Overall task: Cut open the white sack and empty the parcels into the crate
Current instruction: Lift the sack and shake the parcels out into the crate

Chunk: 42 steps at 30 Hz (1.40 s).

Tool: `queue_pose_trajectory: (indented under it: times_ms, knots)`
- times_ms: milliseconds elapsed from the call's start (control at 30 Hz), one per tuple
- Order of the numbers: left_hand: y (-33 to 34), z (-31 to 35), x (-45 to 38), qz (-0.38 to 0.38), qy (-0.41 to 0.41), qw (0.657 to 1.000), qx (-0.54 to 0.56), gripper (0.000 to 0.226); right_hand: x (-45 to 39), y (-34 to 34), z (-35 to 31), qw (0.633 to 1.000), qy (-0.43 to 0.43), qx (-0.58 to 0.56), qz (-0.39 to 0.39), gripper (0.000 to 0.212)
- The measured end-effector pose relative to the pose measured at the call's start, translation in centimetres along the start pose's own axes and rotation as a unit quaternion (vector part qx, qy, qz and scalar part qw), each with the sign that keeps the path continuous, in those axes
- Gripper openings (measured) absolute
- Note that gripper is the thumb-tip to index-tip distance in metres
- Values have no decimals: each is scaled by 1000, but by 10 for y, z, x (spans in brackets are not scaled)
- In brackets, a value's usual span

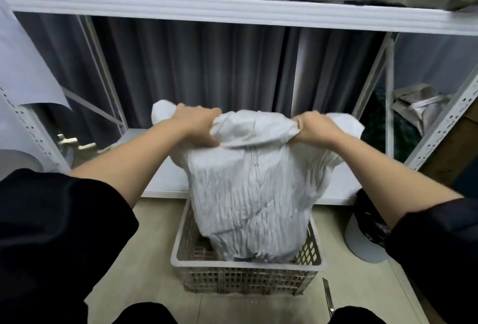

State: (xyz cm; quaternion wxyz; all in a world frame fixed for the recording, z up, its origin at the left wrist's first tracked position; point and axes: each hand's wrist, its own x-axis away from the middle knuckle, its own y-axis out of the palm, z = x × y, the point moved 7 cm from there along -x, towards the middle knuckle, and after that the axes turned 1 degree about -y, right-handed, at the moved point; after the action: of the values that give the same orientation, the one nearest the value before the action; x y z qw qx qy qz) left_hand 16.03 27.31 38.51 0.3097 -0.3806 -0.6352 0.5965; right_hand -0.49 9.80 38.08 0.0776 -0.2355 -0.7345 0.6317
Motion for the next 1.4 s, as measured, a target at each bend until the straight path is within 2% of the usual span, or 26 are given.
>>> queue_pose_trajectory:
  times_ms: [33,100,200,300,400,467,600,733,833,933,1000,1100,1233,1300,1400]
  knots:
    - [-13,1,0,55,1,998,9,29,-4,-17,-5,999,-7,26,20,26]
    - [-41,-1,-1,146,-12,988,39,16,-13,-48,-9,997,-4,47,56,28]
    - [-54,0,-6,150,-18,988,28,14,-15,-66,-12,995,5,86,52,23]
    - [-64,0,-7,245,-26,969,20,16,-10,-72,-14,986,14,109,127,11]
    - [-62,1,-6,247,-20,969,22,15,-7,-67,-13,985,26,127,112,22]
    - [-71,-1,-4,290,-24,957,18,17,-7,-76,-14,984,30,116,132,27]
    - [-75,-6,-5,277,-28,960,25,20,-11,-84,-15,982,28,121,142,28]
    - [-88,-7,1,303,-36,952,6,23,-13,-93,-19,974,10,134,184,24]
    - [-113,-6,4,355,-40,934,-5,25,-17,-119,-24,957,-16,146,250,4]
    - [-132,-10,13,414,-51,909,-12,29,-13,-133,-28,928,-16,153,340,14]
    - [-119,-9,16,410,-43,911,-19,32,-7,-116,-28,924,-15,152,350,15]
    - [-73,-5,19,370,-22,928,-33,32,0,-66,-27,942,-23,148,302,9]
    - [-29,-6,18,298,-36,953,-37,27,2,-23,-21,958,-11,141,249,4]
    - [-28,-8,16,295,-36,954,-42,25,-2,-21,-21,961,-10,135,242,8]
    - [-51,-15,15,334,-35,941,-40,25,-10,-41,-26,959,-4,115,258,13]
